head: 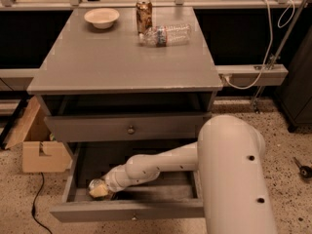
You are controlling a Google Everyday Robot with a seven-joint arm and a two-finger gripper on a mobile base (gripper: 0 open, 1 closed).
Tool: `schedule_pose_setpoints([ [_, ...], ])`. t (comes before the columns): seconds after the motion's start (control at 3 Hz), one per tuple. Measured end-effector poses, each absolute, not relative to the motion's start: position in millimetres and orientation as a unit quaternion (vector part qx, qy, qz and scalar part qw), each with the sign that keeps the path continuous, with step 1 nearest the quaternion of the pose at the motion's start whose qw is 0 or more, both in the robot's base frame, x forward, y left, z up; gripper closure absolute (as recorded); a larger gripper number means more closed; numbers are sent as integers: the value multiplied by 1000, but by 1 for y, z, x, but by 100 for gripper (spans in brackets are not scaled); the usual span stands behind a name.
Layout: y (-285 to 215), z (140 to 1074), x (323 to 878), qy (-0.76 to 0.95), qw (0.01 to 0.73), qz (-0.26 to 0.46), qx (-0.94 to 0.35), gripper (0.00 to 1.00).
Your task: Pick 7up can from middle drawer and place on counter
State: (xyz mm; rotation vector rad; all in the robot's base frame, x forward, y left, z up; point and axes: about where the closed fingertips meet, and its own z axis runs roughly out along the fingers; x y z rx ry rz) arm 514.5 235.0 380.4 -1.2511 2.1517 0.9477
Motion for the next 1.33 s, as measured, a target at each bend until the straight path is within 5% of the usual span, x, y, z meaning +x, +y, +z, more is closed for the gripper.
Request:
schedule_pose_setpoints([
  [0.33,237,383,514,775,243,355,-463,96],
  [1.33,205,418,542,700,290,412,-506,100],
])
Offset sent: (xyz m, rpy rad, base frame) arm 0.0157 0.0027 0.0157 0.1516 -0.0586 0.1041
